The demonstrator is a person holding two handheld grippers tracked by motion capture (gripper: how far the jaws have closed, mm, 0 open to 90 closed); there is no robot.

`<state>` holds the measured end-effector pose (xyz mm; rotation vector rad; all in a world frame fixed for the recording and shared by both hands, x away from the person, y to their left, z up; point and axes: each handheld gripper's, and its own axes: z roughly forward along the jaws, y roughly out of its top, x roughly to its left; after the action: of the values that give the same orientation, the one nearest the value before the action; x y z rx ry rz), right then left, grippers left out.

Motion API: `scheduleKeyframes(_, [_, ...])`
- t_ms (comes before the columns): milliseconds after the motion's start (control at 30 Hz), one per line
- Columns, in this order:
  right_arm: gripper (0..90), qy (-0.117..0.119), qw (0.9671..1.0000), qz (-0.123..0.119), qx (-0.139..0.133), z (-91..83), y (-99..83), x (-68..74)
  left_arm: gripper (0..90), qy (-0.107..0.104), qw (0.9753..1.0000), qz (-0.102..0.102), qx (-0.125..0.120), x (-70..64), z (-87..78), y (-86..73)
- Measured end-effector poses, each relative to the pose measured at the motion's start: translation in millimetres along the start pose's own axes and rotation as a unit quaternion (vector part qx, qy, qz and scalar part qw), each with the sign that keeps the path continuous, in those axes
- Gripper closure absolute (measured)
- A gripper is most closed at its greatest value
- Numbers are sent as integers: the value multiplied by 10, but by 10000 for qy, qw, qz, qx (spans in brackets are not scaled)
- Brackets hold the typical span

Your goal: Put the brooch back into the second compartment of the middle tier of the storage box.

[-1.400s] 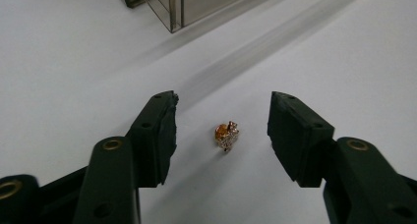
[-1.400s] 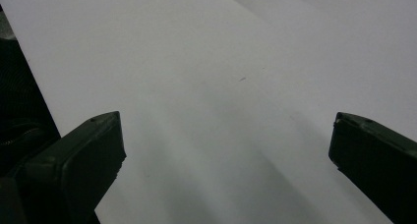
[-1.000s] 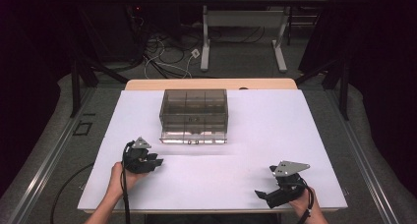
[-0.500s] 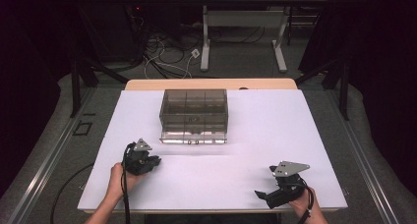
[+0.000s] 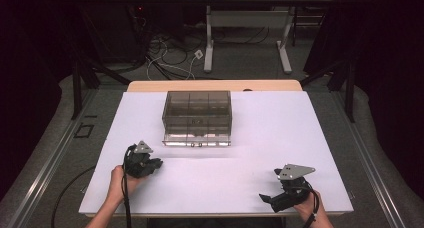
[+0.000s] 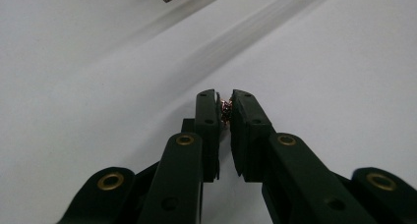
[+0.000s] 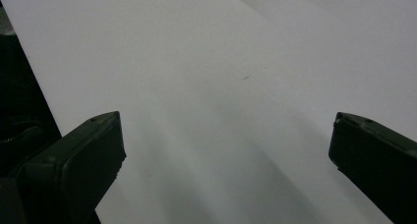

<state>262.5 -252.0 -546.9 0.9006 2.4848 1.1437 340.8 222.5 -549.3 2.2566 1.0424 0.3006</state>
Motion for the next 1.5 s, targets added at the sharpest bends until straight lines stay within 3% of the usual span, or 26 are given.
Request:
scheduleKeyframes(133, [0, -15, 9999, 10, -108, 3, 2, 4, 817, 15, 10000, 28, -51, 2, -26, 10])
scheduleKeyframes(333, [0, 2, 10000, 7, 23, -9, 6, 1, 815, 24, 10000, 23, -32, 3, -46, 10])
scheduleKeyframes(733, [0, -15, 10000, 4, -10, -7, -1, -1, 813, 10, 10000, 69, -62, -28, -106, 32])
scheduleKeyframes(1500, [0, -13, 10000, -3, -43, 14, -3, -6, 812, 53, 9990, 109, -432, -80, -223, 108])
